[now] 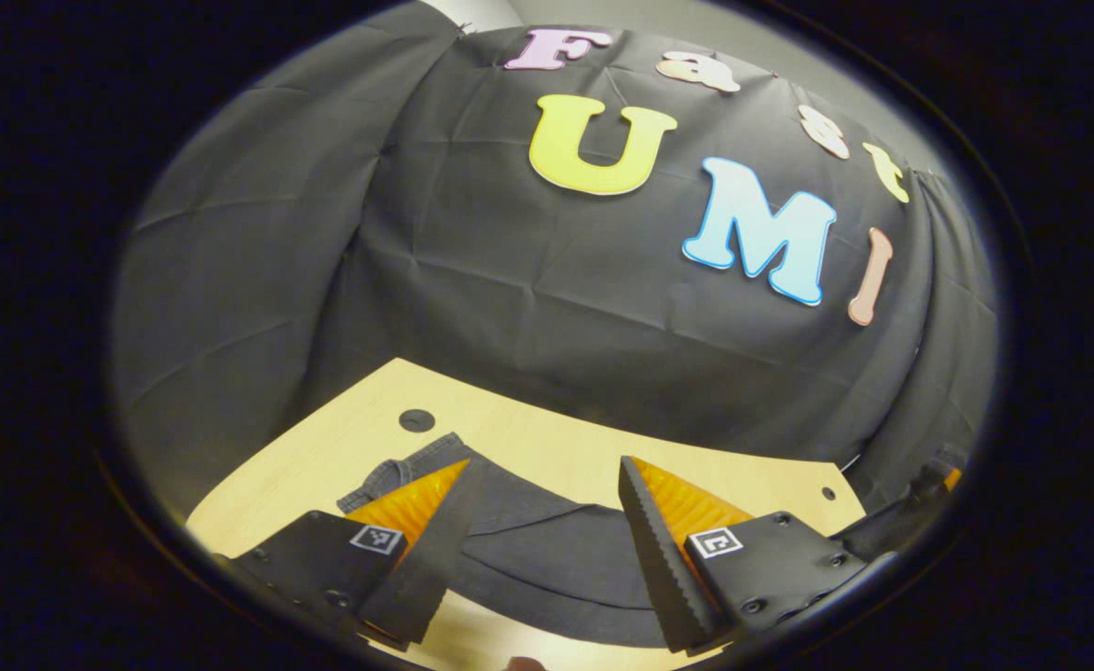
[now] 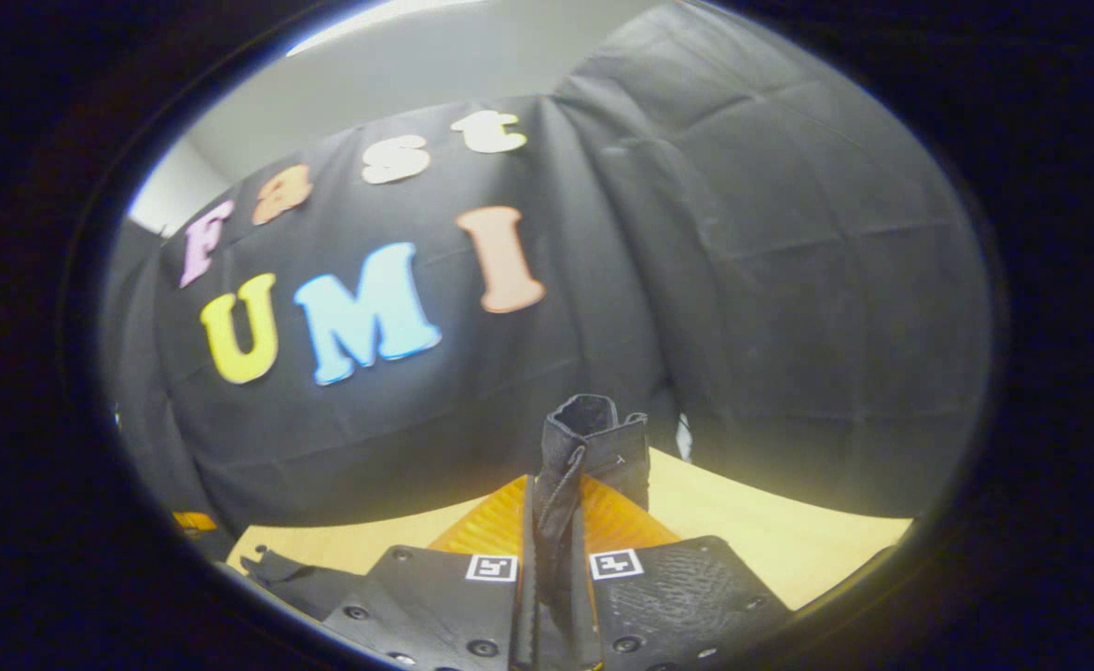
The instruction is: Grasp the waist and the cuffs of the jeans and fold them to make the two legs overlap; first hold the waist and fold one-third of the jeans toward the cuffs, then hold the cuffs and fold the remaining one-third in the same direction to finish folding.
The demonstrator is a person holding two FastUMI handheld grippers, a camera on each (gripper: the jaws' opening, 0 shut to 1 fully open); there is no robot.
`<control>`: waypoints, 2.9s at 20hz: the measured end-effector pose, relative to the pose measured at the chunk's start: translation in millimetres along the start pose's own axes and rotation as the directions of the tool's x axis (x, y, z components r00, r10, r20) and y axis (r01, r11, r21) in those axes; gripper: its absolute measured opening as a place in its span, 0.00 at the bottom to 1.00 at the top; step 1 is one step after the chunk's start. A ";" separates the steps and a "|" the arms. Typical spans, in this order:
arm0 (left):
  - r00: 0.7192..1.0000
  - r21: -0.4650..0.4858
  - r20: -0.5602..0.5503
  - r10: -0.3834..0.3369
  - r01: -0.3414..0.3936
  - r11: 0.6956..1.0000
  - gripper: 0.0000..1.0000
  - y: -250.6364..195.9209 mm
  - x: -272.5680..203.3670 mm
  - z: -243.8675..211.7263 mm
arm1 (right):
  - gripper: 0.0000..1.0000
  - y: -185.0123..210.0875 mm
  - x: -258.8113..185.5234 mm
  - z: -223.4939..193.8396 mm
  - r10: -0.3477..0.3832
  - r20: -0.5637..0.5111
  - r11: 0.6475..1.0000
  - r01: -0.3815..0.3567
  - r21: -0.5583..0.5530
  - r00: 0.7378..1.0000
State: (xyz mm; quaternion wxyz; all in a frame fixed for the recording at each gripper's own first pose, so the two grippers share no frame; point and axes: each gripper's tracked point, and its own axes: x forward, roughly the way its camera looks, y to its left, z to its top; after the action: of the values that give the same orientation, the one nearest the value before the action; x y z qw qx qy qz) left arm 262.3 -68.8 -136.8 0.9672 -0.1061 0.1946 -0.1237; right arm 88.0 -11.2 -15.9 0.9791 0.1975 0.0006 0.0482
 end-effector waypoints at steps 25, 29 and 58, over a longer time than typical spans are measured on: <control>0.968 -0.284 -0.240 0.073 -0.142 0.948 0.95 64.6 -2.8 -108.5 | 0.71 192.8 -21.2 -158.4 0.537 -0.428 0.757 -0.639 -0.136 0.727; 0.953 -0.441 -0.291 0.081 -0.209 0.873 0.95 81.0 0.0 -123.7 | 0.82 177.8 -17.9 -105.0 0.516 -0.353 0.778 -0.600 -0.189 0.780; 0.976 -0.838 -0.217 0.012 -0.193 0.511 0.94 181.5 127.1 -104.8 | 0.93 84.5 32.9 -36.3 0.224 -0.301 0.888 -0.322 -0.329 0.927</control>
State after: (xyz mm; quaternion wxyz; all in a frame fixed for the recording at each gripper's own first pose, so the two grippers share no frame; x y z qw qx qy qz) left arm 369.6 50.9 -321.9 0.7734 -0.5436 0.3241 0.0362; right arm 112.1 83.5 -16.1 0.9735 -0.0016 0.0892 0.2106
